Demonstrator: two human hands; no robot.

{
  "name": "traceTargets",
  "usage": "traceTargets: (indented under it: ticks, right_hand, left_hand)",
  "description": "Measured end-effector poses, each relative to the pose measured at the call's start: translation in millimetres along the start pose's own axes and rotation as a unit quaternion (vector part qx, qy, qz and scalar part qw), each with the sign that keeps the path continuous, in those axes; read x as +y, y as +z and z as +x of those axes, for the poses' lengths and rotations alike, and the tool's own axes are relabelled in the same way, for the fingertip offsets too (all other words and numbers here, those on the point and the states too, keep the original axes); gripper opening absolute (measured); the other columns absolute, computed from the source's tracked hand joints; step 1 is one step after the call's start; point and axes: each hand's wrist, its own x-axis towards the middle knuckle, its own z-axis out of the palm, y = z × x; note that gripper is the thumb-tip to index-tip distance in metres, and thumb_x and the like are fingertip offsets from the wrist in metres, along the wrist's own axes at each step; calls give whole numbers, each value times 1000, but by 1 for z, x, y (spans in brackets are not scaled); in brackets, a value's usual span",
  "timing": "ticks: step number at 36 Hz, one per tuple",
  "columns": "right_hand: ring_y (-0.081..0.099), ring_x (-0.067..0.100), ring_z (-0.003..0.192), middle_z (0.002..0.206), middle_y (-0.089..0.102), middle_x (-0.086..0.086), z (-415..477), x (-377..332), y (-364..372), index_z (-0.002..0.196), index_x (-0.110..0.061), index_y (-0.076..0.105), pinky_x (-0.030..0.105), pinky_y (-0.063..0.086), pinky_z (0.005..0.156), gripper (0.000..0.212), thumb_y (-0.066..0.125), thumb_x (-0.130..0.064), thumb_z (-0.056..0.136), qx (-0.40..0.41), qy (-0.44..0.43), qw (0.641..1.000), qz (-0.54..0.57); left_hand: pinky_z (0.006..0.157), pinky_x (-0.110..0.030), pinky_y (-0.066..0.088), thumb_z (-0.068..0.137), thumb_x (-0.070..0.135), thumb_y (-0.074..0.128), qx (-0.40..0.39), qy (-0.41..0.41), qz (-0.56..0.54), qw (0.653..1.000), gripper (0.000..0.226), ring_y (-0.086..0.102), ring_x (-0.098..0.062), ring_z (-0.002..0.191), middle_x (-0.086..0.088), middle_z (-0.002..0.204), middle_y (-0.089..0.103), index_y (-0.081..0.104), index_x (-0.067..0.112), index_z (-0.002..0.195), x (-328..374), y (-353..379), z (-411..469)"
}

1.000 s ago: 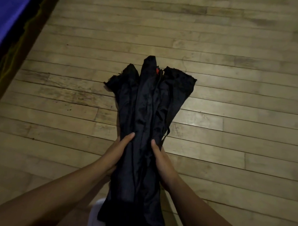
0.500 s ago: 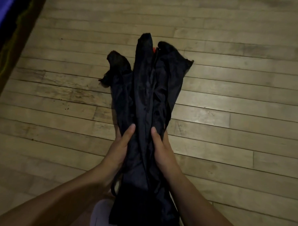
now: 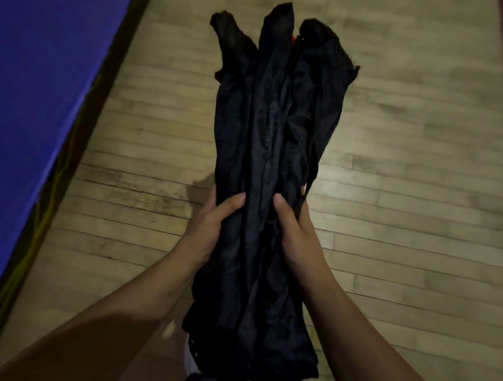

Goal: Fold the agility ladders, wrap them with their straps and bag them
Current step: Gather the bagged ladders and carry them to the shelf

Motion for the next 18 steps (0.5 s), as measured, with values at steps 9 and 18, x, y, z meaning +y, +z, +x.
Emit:
traceTargets:
  ticks: [9,18]
  right_hand:
    - [56,-7,121,140,56,-19,-140,-294,56,151,-38,41,9,47,94,53,55,-47,100,-33,-32,999,-19]
    - [56,8,126,139,55,-17,-268,-533,123,151,-38,38,33,45,110,56,55,-49,99,-81,-96,992,-18]
  left_hand:
    - [105,-34,48,88,28,67,14,41,13,999,61,60,-17,125,2,137,62,46,23,145,290,54,-126]
    - [91,-7,42,78,72,60,58,163,134,976,69,53,20,109,37,124,52,38,44,137,553,87,-254]
